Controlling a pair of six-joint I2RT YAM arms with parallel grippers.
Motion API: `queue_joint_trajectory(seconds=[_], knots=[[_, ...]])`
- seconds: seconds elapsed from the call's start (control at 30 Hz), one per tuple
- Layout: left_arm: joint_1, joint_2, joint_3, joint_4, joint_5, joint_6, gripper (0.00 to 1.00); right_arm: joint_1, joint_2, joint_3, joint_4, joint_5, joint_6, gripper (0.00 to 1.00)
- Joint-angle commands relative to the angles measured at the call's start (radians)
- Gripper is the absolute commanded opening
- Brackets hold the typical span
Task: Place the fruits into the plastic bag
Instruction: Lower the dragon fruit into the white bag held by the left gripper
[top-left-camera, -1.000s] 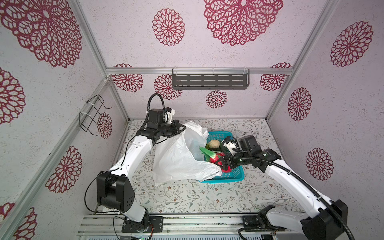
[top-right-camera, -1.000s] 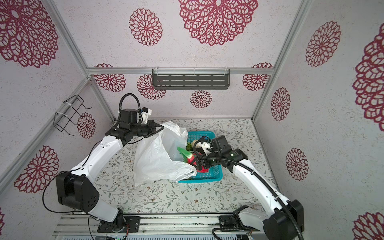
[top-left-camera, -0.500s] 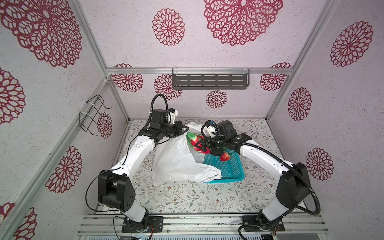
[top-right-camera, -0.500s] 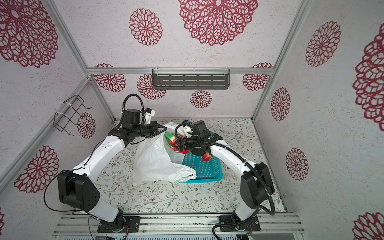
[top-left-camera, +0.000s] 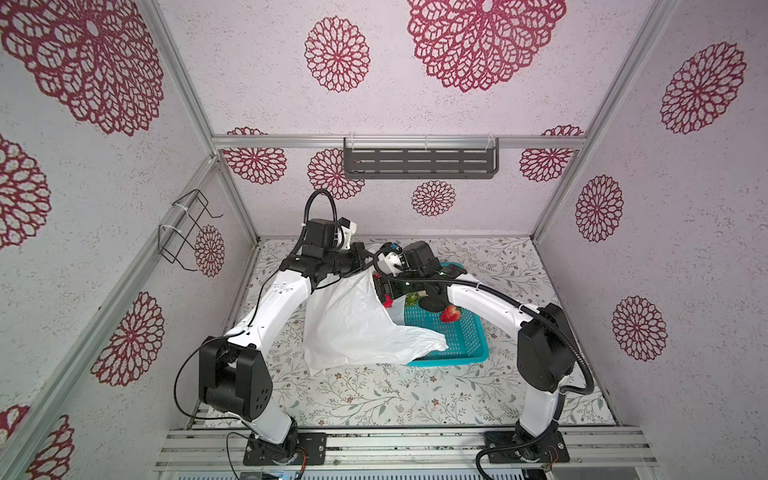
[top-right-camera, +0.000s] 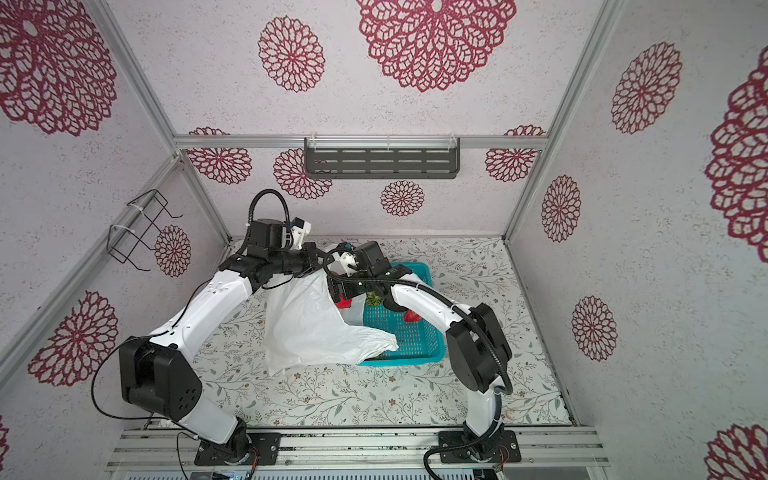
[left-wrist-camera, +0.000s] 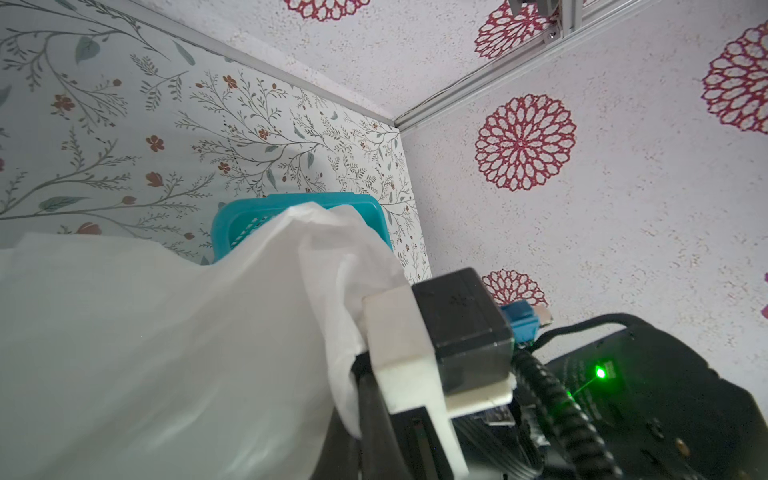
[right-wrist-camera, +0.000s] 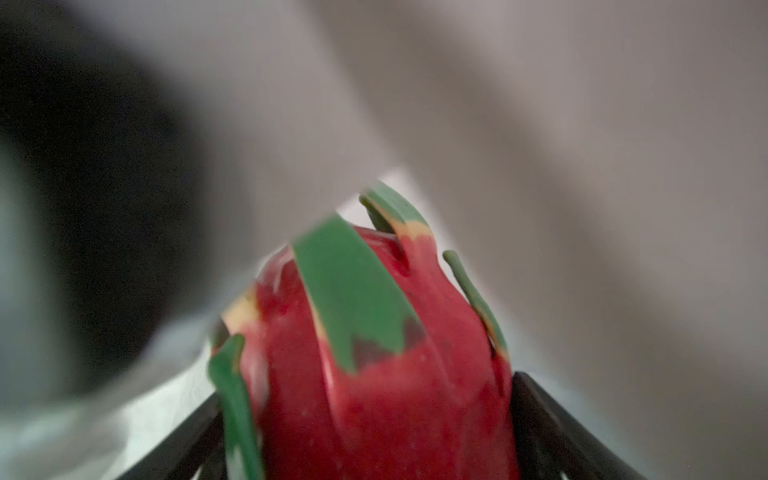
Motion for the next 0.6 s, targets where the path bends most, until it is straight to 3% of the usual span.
queue_joint_trajectory(seconds=[0.0,0.4,0.47,0.57], knots=[[-0.01,-0.013,0.012,0.078,0.04,0.007,0.0,0.02,0.038,0.033,-0.002,-0.106,-0.001,0.09],[0.033,-0.073,-0.041,0.096,0.033,0.004,0.0,0.013,0.071,-0.007,-0.104,-0.008,-0.025,0.14],[0.042,-0.084,-0.05,0.09,0.032,0.006,0.0,0.008,0.064,-0.01,-0.13,0.05,-0.025,0.14],[0.056,-0.102,-0.058,0.072,0.028,0.02,0.0,-0.002,0.048,-0.013,-0.191,0.232,-0.026,0.14]])
